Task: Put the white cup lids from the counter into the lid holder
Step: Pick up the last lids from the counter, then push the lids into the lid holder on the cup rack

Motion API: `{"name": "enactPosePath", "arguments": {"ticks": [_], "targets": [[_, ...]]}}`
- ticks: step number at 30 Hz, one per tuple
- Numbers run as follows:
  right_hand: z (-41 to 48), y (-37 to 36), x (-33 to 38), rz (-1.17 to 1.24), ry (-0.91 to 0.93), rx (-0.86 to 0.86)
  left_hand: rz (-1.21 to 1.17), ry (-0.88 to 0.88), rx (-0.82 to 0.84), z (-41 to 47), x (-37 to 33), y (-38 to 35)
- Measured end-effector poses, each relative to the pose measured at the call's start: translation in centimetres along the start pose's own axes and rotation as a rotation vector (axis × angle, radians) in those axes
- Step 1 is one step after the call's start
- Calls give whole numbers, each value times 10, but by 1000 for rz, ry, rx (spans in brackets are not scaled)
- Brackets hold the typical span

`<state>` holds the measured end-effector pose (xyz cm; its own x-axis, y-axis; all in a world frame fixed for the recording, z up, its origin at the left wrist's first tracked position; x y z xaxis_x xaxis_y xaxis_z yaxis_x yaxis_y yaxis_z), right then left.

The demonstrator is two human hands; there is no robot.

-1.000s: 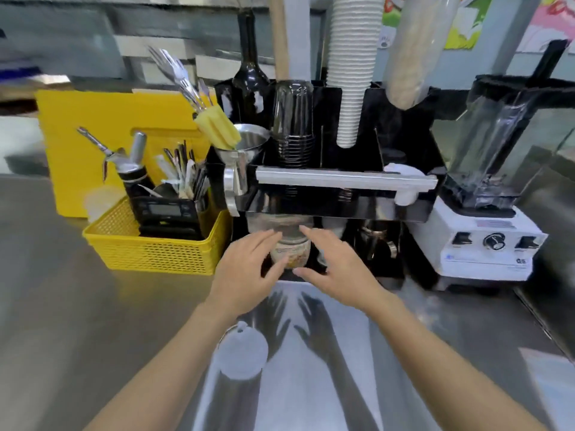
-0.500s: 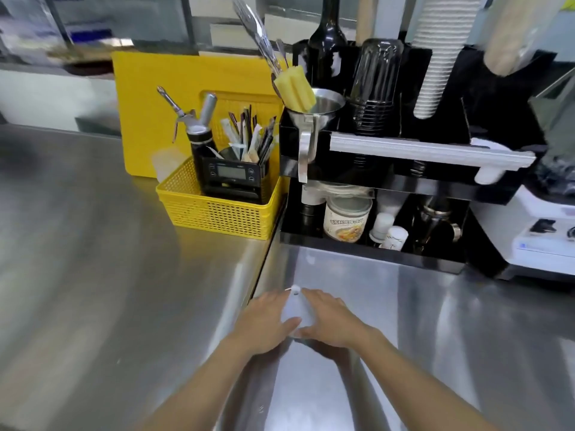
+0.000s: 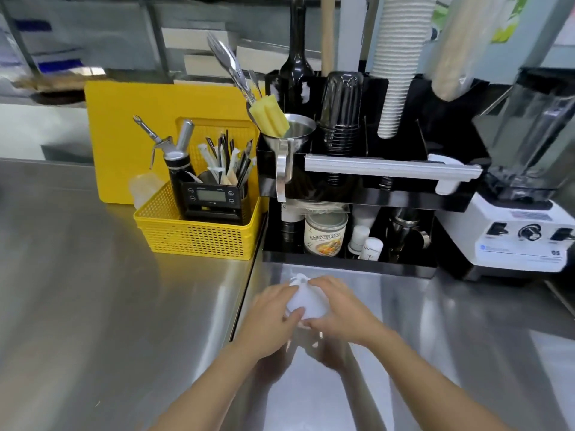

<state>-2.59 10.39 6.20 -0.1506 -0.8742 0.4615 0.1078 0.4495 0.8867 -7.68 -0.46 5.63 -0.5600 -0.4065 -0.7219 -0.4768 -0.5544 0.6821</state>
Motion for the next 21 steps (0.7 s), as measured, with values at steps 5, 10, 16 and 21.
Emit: {"name": "enactPosePath", "arguments": {"ticks": [5,10,16,21], "targets": [[-7,89,-15,-19,1,-143,104,-201,1,39,-79,24],[-18,177,-30,-46,4,-284,117,-417,18,80,-162,36],[-21,260,-52,-166,-17,-374,178,-553,-19,131,-231,32],[-14,308,-73,-244,-29,-411,160,-587,-26,172,-270,27]]}}
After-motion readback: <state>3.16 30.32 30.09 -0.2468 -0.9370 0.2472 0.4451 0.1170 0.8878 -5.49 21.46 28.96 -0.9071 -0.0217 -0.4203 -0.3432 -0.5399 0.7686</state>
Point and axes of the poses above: each hand's wrist, its own z-axis towards the middle knuckle, its own y-axis out of the back of the hand, x = y × z, the point moved 8 cm from there along z, towards the middle knuckle, and after that the axes turned 10 degrees about -z, right-handed, at the moved point
